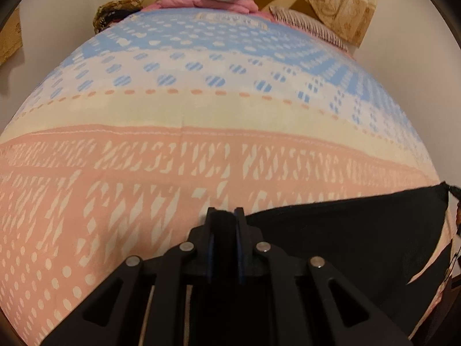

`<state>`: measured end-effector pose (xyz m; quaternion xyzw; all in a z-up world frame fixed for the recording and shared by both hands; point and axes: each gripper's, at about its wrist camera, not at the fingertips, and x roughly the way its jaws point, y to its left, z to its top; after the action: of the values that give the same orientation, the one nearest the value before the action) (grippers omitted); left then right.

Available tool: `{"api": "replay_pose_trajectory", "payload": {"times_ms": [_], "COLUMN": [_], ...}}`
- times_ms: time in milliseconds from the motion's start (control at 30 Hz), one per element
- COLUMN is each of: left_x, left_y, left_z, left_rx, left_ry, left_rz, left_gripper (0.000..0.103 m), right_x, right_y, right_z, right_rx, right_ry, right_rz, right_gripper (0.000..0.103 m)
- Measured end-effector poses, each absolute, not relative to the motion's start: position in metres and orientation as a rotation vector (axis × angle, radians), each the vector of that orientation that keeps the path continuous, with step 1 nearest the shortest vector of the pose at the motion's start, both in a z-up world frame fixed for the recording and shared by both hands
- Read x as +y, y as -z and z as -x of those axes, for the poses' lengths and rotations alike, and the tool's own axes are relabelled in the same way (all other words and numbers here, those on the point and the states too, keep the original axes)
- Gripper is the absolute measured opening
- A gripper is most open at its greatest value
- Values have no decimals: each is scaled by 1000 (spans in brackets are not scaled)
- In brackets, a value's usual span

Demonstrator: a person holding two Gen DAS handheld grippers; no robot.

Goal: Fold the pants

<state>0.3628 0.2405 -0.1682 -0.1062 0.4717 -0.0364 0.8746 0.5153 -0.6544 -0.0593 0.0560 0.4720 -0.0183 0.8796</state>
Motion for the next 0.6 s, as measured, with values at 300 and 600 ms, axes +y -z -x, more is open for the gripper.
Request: {"api": "replay_pose_trajectory", "payload": {"times_ms": [300,600], "left_x": [255,268], "left_y": [129,103], "left_z": [-335,-279], "left_rx": [838,675], "left_ry": [125,226], "left_rz": [304,408], "left_gripper": [12,12], "right_x": [-658,-675], "right_y": [11,-19], "right_z": [-442,-359], "right_rx": [793,637], "right_ry": [27,11], "right_rz": [-121,-188], "right_gripper": [5,5]}}
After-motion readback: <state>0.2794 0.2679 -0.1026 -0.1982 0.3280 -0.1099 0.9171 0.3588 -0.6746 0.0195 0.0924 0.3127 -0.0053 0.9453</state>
